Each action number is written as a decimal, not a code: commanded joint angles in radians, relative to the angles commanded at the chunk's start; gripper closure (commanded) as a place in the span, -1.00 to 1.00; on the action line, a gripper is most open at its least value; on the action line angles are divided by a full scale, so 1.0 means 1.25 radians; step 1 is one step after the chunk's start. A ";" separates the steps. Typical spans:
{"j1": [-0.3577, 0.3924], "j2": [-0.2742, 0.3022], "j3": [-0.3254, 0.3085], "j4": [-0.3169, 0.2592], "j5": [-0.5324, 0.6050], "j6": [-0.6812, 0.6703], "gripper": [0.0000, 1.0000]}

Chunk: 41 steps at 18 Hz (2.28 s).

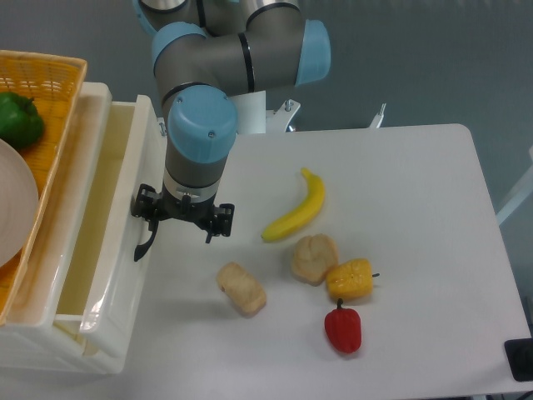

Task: Slide the top white drawer open
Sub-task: 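Pull the handle away from the cabinet, sliding the drawer out, then keep pulling the drawer out to full extension, holding the handle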

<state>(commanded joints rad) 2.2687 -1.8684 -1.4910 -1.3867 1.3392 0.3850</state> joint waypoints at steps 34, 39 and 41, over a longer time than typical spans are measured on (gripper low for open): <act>0.124 0.000 0.001 -0.001 0.000 0.088 -1.00; 0.130 -0.002 0.001 0.000 0.000 0.090 -1.00; 0.131 -0.002 0.001 0.000 0.000 0.091 -1.00</act>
<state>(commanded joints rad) 2.4329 -1.8715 -1.4895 -1.3867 1.3392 0.4985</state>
